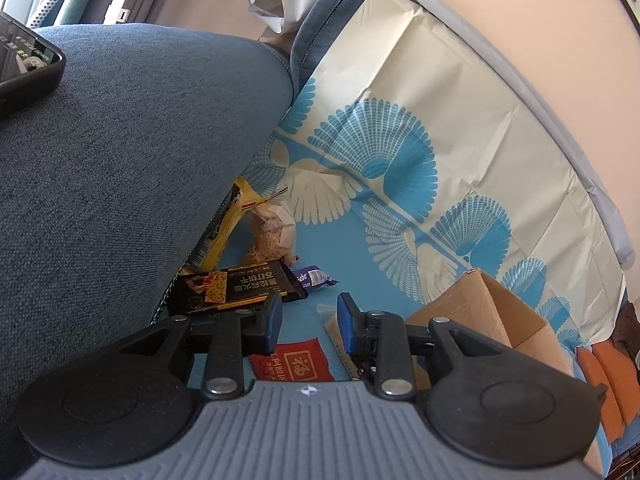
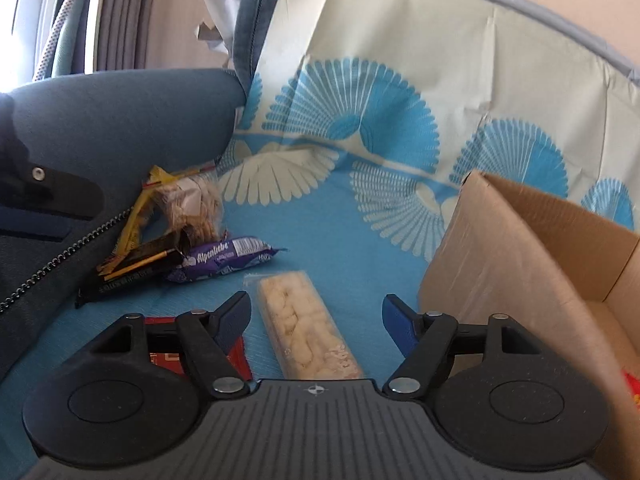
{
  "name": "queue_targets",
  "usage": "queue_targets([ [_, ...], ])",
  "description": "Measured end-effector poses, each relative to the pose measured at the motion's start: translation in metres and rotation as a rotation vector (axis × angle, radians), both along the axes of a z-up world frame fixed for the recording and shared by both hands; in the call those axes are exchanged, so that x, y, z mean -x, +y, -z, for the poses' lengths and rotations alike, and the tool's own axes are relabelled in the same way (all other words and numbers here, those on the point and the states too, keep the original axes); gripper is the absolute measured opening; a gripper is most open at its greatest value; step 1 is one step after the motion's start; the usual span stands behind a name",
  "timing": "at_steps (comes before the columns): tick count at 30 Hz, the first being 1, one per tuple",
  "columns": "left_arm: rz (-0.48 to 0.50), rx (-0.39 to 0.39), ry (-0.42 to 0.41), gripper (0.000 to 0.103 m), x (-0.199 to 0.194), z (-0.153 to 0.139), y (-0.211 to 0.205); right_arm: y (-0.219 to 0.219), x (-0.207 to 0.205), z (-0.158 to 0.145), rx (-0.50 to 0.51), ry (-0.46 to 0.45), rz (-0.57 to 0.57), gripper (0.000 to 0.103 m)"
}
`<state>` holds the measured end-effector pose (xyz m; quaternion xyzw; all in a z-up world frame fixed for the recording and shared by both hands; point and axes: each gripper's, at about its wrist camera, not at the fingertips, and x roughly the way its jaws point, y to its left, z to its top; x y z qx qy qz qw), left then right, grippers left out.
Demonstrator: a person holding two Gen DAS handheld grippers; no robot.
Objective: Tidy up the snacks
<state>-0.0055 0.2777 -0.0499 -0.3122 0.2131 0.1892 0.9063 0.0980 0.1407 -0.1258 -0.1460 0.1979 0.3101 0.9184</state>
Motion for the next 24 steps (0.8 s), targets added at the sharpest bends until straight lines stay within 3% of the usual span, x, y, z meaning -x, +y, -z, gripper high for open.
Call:
queue_targets([
  [5, 0.005, -0.011, 0.007, 0.034, -0.002, 0.001, -0.002, 0.006, -0.013, 0.01, 0.01, 0.071, 0.012, 0.076],
  [10, 0.014, -0.025, 0.009, 0.037, -0.003, 0.0, -0.004, 0.001, -0.03, 0.018, -0.011, 0.202, 0.064, 0.077],
  [13, 0.003, -0.019, 0.019, 0.046, -0.004, 0.001, -0.003, -0.002, -0.034, 0.023, -0.031, 0.261, 0.07, 0.075],
  [16, -0.008, -0.022, 0.058, 0.054, -0.008, 0.005, -0.001, -0.004, -0.031, 0.023, -0.038, 0.258, 0.067, 0.061],
  [18, -0.003, -0.035, 0.096, 0.056, -0.015, 0.009, -0.001, -0.007, -0.031, 0.022, -0.048, 0.26, 0.059, 0.045],
  [24, 0.017, -0.085, 0.224, 0.064, -0.047, 0.03, -0.007, -0.012, -0.022, 0.018, -0.043, 0.254, 0.057, 0.039],
])
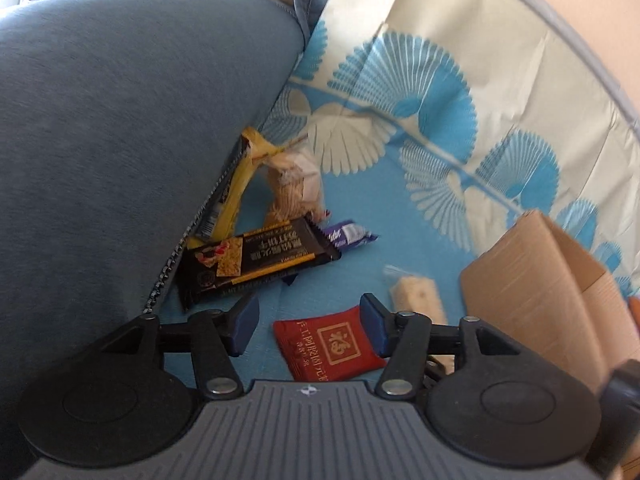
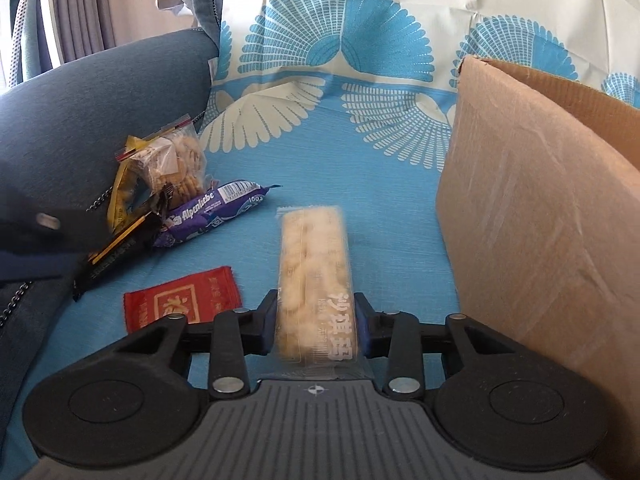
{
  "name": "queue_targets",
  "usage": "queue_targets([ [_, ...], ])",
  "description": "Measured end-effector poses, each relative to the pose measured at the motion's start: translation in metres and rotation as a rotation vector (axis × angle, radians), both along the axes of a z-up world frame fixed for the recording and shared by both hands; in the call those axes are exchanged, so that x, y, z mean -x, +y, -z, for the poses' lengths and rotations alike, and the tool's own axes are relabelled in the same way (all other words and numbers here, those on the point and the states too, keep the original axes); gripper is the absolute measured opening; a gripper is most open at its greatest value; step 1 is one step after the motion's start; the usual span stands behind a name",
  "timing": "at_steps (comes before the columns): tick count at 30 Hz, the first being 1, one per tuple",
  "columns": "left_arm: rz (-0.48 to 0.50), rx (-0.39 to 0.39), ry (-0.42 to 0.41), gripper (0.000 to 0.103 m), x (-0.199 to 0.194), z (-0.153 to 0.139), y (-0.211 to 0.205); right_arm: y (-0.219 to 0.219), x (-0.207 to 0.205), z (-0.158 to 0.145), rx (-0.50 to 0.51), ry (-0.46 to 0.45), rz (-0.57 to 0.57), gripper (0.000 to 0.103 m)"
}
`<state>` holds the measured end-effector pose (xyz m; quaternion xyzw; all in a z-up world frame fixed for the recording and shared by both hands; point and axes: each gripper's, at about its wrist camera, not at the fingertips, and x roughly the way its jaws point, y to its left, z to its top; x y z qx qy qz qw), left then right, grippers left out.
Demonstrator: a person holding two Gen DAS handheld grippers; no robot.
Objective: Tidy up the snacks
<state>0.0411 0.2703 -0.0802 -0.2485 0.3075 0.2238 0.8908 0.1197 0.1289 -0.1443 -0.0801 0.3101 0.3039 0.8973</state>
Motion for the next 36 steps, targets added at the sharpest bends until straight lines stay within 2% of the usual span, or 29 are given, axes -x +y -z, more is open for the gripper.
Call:
queue_targets([
  [2, 0.015, -0.018, 0.021, 0.078, -0.009, 0.006, -0.004, -0.003, 0.008, -0.002, 0.013, -0.012, 0.006, 0.039],
  [4, 0.034, -0.043, 0.039, 0.084, -0.015, 0.009, -0.009, -0.005, 0.019, -0.006, 0.032, -0.028, 0.008, 0.038],
  [10, 0.081, -0.1, 0.073, 0.095, -0.022, 0.014, -0.02, -0.015, 0.04, -0.013, 0.071, -0.034, 0.049, 0.038],
  [14, 0.087, -0.112, 0.112, 0.096, -0.03, 0.02, -0.02, -0.024, 0.049, -0.015, 0.079, -0.01, 0.083, 0.038],
  [18, 0.142, -0.129, 0.146, 0.096, -0.039, 0.026, -0.027, -0.033, 0.059, -0.017, 0.082, 0.01, 0.092, 0.039],
  [20, 0.182, -0.145, 0.177, 0.101, -0.045, 0.032, -0.032, -0.036, 0.063, -0.017, 0.084, 0.015, 0.094, 0.039],
  [25, 0.223, -0.236, 0.238, 0.102, -0.053, 0.041, -0.045, -0.043, 0.067, -0.016, 0.088, 0.036, 0.103, 0.039],
  [27, 0.218, -0.268, 0.247, 0.097, -0.052, 0.042, -0.048, -0.044, 0.07, -0.016, 0.094, 0.045, 0.095, 0.038],
  [30, 0.205, -0.291, 0.231, 0.073, -0.048, 0.039, -0.048, -0.047, 0.072, -0.014, 0.091, 0.079, 0.081, 0.038],
  [33, 0.201, -0.29, 0.221, 0.037, -0.044, 0.035, -0.047, -0.052, 0.075, -0.012, 0.084, 0.105, 0.068, 0.038],
  [34, 0.201, -0.284, 0.219, 0.017, -0.043, 0.033, -0.046, -0.053, 0.077, -0.012, 0.08, 0.112, 0.06, 0.038],
  [35, 0.201, -0.274, 0.219, 0.009, -0.042, 0.031, -0.045, -0.055, 0.078, -0.013, 0.077, 0.12, 0.052, 0.038],
  [36, 0.197, -0.259, 0.217, 0.007, -0.04, 0.03, -0.044, -0.056, 0.079, -0.013, 0.073, 0.126, 0.045, 0.038],
])
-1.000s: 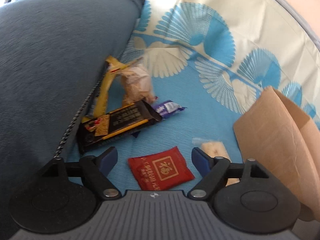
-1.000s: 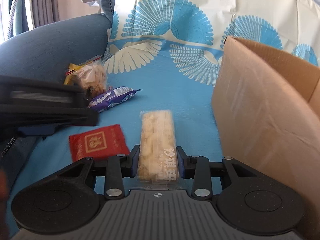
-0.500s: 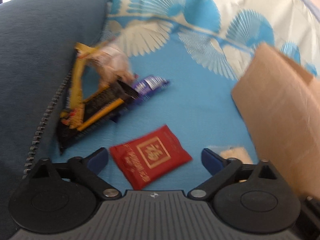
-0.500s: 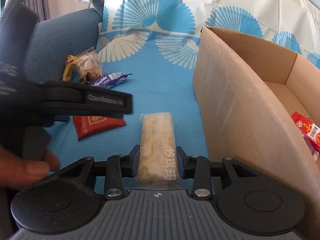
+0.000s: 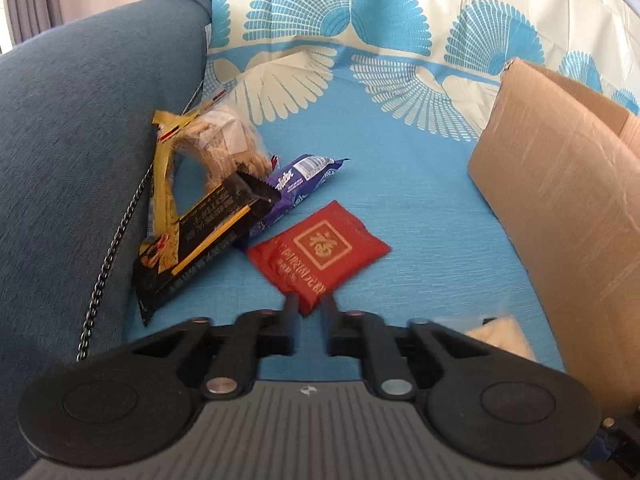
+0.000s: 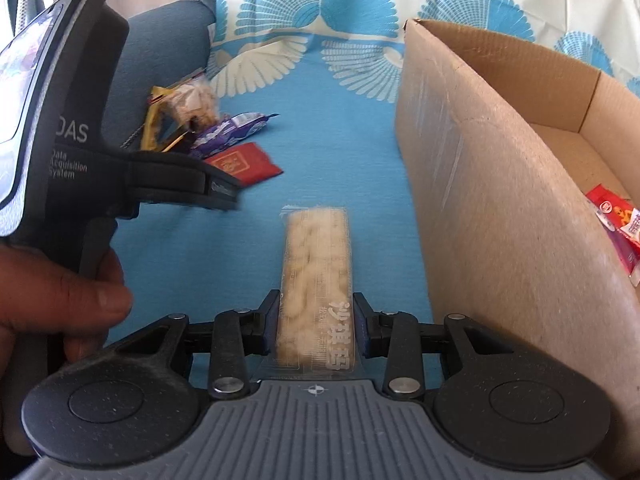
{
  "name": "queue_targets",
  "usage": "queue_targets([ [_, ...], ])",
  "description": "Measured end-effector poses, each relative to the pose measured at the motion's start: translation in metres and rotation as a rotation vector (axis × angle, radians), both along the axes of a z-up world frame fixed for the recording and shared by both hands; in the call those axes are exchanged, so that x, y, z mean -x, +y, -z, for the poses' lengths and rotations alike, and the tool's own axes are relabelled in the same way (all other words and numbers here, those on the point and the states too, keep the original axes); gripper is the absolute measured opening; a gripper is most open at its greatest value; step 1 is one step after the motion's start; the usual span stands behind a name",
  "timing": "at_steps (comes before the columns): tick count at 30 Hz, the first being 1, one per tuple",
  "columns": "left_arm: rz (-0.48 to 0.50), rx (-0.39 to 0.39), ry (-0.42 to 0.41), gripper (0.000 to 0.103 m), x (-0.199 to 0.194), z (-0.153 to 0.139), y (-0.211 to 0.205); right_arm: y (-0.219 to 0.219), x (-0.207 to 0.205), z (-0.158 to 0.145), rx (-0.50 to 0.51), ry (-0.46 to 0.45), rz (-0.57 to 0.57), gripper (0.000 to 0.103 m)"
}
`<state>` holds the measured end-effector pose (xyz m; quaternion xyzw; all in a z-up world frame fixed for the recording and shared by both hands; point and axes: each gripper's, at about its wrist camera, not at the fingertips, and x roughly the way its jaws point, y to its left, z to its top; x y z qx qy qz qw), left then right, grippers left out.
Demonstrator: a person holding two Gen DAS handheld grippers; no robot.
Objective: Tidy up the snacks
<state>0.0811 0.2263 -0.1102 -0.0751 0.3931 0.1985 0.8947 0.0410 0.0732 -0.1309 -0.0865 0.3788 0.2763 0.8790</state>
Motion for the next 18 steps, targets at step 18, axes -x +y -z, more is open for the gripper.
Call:
queue_targets([
  [18, -0.056, 0.045, -0.122, 0.024, 0.021, -0.023, 0.004, -0.034, 0.027, 0.004, -0.049, 0.046, -0.116, 0.042],
])
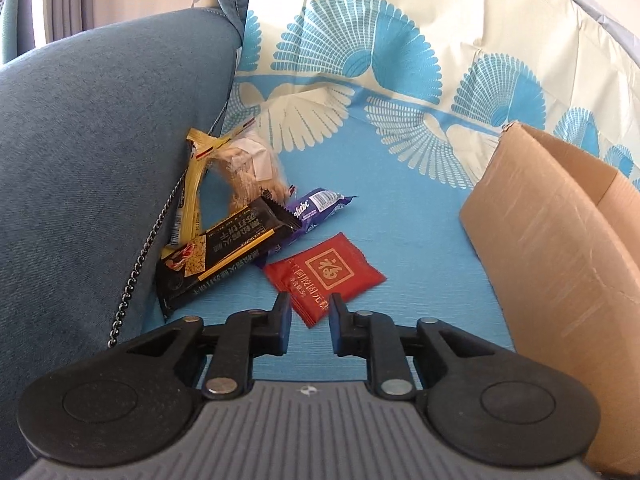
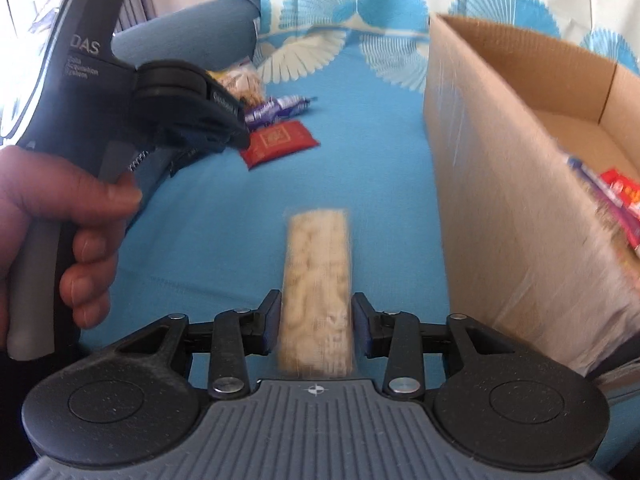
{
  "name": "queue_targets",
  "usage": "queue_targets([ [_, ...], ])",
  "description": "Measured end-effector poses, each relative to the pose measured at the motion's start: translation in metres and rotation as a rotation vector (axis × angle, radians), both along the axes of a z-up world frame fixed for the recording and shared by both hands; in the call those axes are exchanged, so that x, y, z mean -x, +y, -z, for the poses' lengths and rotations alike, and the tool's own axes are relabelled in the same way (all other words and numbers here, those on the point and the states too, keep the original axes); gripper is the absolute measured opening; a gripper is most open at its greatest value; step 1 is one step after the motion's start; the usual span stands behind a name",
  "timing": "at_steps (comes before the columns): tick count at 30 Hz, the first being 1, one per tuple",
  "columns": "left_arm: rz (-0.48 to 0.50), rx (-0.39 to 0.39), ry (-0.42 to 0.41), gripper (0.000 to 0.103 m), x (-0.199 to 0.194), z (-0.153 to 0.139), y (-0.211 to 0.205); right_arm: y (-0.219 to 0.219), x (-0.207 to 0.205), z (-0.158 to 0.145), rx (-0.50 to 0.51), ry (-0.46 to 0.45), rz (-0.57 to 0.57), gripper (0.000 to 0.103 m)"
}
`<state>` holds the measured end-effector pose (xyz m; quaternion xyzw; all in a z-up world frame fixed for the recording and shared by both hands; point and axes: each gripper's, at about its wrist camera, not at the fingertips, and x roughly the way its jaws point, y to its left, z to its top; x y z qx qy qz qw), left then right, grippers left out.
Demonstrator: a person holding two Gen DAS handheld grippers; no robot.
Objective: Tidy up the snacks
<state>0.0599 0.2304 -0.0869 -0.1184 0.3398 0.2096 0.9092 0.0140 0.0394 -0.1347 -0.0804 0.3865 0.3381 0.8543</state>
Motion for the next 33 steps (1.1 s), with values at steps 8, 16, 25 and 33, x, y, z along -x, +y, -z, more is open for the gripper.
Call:
queue_targets([
  [8, 0.063, -0.083, 0.022, 0.074, -0.018, 0.012, -0.006, 0.012, -0.012, 0.005, -0.006, 0.024, -0.004, 0.051],
  [16, 0.148, -0.26, 0.025, 0.086, -0.039, 0.026, -0.02, 0.018, -0.015, 0.008, -0.008, 0.012, -0.012, 0.051],
  [25, 0.123, -0.217, 0.042, 0.087, -0.06, 0.036, 0.001, 0.016, -0.019, 0.007, -0.021, 0.026, -0.012, 0.051],
  [33, 0.194, -0.186, 0.049, 0.052, -0.054, 0.033, -0.005, 0.017, -0.019, 0.007, -0.015, 0.013, -0.015, 0.051],
])
